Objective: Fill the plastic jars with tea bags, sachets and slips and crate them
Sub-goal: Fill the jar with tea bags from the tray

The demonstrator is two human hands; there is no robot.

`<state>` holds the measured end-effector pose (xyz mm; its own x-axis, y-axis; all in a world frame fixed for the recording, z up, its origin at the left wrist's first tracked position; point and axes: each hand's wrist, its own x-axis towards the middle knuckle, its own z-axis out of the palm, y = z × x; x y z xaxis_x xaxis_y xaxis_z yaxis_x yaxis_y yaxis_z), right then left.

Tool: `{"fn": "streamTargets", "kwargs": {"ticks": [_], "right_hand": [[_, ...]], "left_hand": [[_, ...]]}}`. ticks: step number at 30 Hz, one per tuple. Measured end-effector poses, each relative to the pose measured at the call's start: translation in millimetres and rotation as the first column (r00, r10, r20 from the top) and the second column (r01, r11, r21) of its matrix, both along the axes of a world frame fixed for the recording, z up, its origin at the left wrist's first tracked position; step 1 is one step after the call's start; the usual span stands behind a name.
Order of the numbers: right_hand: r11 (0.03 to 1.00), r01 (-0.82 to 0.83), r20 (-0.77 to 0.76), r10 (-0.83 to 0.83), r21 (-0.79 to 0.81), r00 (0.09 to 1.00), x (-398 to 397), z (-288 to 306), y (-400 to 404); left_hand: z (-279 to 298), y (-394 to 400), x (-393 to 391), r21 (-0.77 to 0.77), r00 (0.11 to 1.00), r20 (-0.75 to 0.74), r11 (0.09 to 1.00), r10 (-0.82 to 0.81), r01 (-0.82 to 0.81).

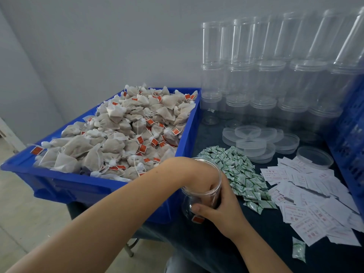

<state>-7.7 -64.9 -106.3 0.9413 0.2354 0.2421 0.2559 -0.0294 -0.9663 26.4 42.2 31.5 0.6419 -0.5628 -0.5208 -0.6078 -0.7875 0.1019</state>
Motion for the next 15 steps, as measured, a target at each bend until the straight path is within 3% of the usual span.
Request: {"fn": "streamTargets", "kwargs": {"ticks": [9, 12, 15], "right_hand": [[0.999, -0.013, -0.005, 0.013, 0.038, 1.0, -0.7, 5.2, 1.0], [0.998, -0.046, -0.001, 0.046, 0.045, 0.999, -0.9, 5.6, 0.4], [0.999, -0.038, -0.014, 0.038, 0.019, 0.999, -2.3, 6.6, 0.6]], "left_hand": [[27.4, 7.7, 0.5, -0.04, 0.999, -0.052, 0.999, 0.004, -0.006], [41.6, 17.4, 2.2, -0.193, 0.993, -0.076, 0.975, 0.094, -0.108], [56.0, 34.7, 7.6, -0.363, 0.983, 0.057, 0.921, 0.176, -0.144]]}}
